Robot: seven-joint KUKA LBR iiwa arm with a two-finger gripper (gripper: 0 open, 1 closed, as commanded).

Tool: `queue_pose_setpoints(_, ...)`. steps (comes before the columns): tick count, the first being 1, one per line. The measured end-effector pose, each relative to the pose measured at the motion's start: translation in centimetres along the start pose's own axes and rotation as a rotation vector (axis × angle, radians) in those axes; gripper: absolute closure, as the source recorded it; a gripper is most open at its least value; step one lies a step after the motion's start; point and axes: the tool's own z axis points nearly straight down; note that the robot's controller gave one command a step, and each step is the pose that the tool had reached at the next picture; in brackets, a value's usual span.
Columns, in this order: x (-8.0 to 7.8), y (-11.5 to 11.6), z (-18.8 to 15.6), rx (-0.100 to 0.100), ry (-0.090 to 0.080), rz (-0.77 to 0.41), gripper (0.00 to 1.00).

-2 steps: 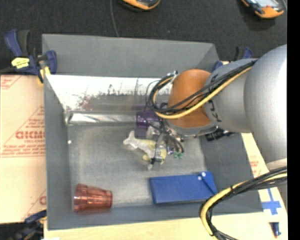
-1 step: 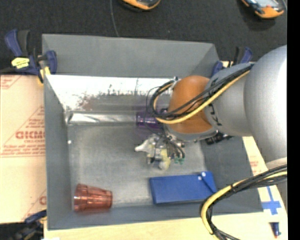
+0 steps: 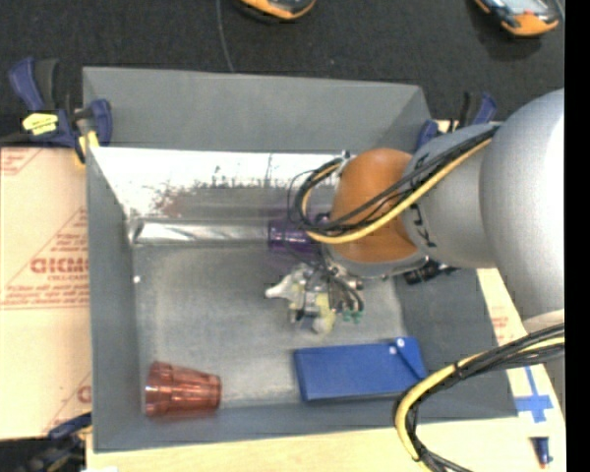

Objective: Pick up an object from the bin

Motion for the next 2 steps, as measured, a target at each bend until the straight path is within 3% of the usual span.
queue_pose_setpoints(1,0.1,0.1,-5.1,0.0,0.002,-0.006,1.0)
queue_pose_setpoints(2,-0.7,-0.1,-12.6,0.0,0.003,-0.003,1.0)
